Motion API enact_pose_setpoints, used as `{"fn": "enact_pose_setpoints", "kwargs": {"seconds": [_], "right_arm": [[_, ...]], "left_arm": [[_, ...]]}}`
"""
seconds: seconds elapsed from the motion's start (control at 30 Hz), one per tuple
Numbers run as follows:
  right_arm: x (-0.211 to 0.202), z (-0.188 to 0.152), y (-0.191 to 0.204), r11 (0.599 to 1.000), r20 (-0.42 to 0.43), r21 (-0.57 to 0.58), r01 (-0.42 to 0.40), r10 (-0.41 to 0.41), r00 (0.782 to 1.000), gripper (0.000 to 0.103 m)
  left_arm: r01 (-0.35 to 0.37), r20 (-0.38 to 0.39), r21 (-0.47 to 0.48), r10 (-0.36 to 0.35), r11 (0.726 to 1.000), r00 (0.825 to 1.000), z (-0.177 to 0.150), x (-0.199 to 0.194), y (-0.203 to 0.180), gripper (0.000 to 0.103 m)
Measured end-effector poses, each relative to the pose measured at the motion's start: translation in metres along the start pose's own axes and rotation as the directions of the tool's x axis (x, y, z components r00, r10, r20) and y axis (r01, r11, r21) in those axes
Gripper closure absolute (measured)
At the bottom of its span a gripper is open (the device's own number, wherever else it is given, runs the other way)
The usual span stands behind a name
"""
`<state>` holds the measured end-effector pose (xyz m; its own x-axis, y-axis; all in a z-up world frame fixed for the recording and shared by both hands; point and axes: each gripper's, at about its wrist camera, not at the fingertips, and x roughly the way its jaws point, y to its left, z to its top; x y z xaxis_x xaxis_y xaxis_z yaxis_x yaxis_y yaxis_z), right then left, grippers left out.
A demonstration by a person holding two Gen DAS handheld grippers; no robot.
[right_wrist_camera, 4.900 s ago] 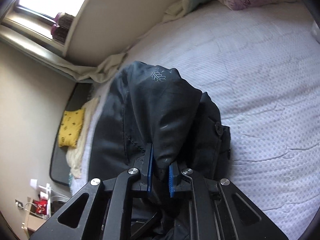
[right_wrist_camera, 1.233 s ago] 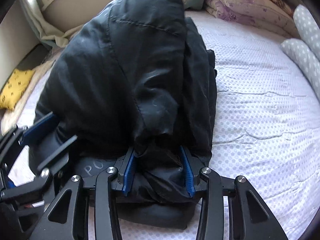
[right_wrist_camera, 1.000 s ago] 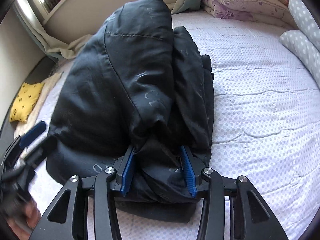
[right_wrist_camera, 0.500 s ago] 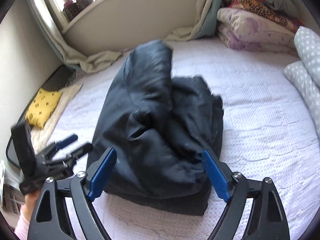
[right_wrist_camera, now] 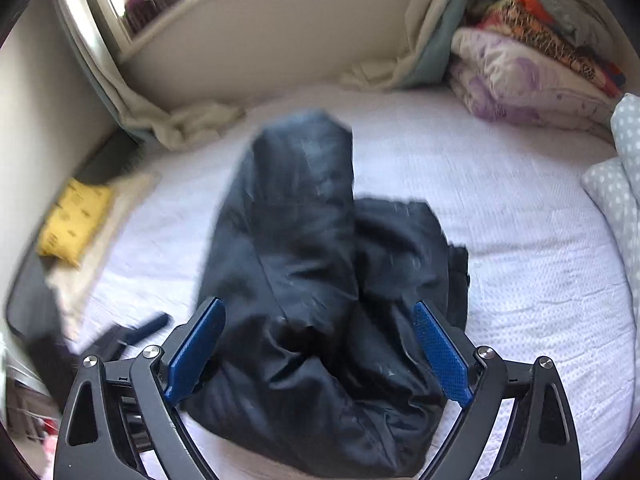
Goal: Fold large clothes
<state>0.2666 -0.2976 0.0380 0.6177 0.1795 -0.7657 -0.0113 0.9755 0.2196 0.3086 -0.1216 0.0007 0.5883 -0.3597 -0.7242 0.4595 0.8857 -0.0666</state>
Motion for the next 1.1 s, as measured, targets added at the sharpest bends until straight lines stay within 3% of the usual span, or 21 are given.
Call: {"fn": "enact_pose_setpoints", "kwargs": {"seconds": [0.07,0.17,0.27,0.33,0.43,0.57,0.63,0.7,0.8,0.83,1.0,1.1], "right_arm": [[0.018,-0.005,-0.002,0.996,-0.041,-0.024,0.088,-0.089,0.995,0.007],[0.036,-0.012,-0.015,0.991,-0.092,-0.013,0.136,-0.136,0.986,0.001],[0.051,-0.016,-0.030,0.991,-0.148,0.018,0.135,-0.131,0.980,0.000],[0.059,-0.019,-0.042,0.993,-0.180,0.069,0.092,-0.078,0.981,0.000],[0.069,-0.024,-0.060,0.988,-0.208,0.155,0.004,0.029,0.978,0.000],[0.083,-0.028,-0.079,0.964,-0.231,0.253,-0.086,0.146,0.962,0.000],[0.092,-0.032,-0.092,0.936,-0.237,0.321,-0.142,0.225,0.945,0.000],[0.099,-0.035,-0.102,0.909,-0.234,0.373,-0.184,0.284,0.930,0.000],[0.105,-0.037,-0.111,0.889,-0.224,0.402,-0.220,0.329,0.917,0.000],[0.107,-0.038,-0.112,0.883,-0.220,0.409,-0.233,0.343,0.913,0.000],[0.114,-0.041,-0.118,0.863,-0.211,0.431,-0.265,0.382,0.900,0.000],[0.115,-0.044,-0.108,0.859,-0.202,0.426,-0.283,0.396,0.896,0.000]], "left_arm": [[0.023,-0.015,0.003,-0.023,1.000,1.000,0.001,-0.001,0.003,0.017],[0.039,-0.033,-0.024,-0.040,0.999,0.999,0.003,-0.003,0.020,0.016],[0.088,-0.068,-0.092,-0.095,0.992,0.993,0.003,0.001,0.050,0.016],[0.136,-0.096,-0.150,-0.152,0.979,0.984,0.001,0.008,0.070,0.016],[0.243,-0.118,-0.274,-0.283,0.931,0.952,-0.005,0.022,0.100,0.016],[0.410,-0.101,-0.402,-0.485,0.818,0.869,-0.011,0.044,0.115,0.016],[0.439,-0.107,-0.430,-0.527,0.789,0.843,-0.012,0.054,0.113,0.016],[0.445,-0.114,-0.452,-0.545,0.773,0.830,-0.015,0.063,0.114,0.014],[0.469,-0.100,-0.497,-0.586,0.730,0.804,-0.014,0.075,0.113,0.012],[0.469,-0.099,-0.499,-0.585,0.729,0.805,-0.013,0.077,0.111,0.011],[0.446,-0.102,-0.429,-0.533,0.786,0.840,-0.009,0.079,0.094,0.010],[0.438,-0.099,-0.417,-0.519,0.796,0.849,-0.005,0.079,0.089,0.013]]}}
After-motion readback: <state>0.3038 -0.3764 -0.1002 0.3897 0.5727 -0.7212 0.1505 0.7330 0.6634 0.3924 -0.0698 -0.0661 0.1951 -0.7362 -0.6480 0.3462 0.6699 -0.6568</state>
